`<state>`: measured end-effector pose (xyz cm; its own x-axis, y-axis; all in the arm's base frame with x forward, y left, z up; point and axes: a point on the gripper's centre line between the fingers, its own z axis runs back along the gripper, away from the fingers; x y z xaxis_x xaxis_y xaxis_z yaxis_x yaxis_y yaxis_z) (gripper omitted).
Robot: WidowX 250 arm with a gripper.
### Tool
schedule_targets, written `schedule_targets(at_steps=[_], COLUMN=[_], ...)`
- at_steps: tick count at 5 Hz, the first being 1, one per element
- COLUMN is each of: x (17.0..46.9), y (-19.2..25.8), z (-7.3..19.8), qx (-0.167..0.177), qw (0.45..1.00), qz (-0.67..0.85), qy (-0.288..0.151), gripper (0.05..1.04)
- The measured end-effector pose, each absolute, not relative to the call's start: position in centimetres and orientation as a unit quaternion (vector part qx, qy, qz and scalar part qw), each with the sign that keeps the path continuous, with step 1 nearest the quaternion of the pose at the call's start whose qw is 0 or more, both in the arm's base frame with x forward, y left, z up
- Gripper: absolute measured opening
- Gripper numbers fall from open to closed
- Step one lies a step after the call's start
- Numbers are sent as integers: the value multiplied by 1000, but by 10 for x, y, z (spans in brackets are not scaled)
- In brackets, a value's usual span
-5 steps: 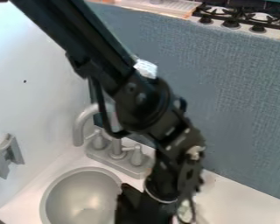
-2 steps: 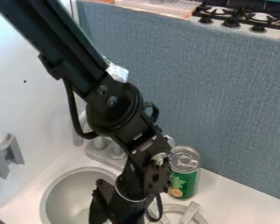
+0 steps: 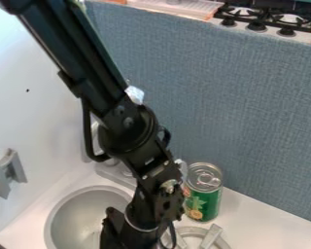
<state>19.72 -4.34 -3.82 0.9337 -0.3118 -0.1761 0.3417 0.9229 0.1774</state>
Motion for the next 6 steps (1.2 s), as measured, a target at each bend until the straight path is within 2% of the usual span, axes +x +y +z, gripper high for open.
schedule_targets(at_steps=[2, 3, 5, 6], x=[208, 217, 220, 218], y=[-38, -36, -36, -38], z=[-51, -57, -61, -60], qx=[80, 69, 54, 44], qw=[982, 984, 987, 988], qz=[-161, -149, -138, -134], qy=[64, 63, 64, 70], gripper=[1001, 947, 373, 260])
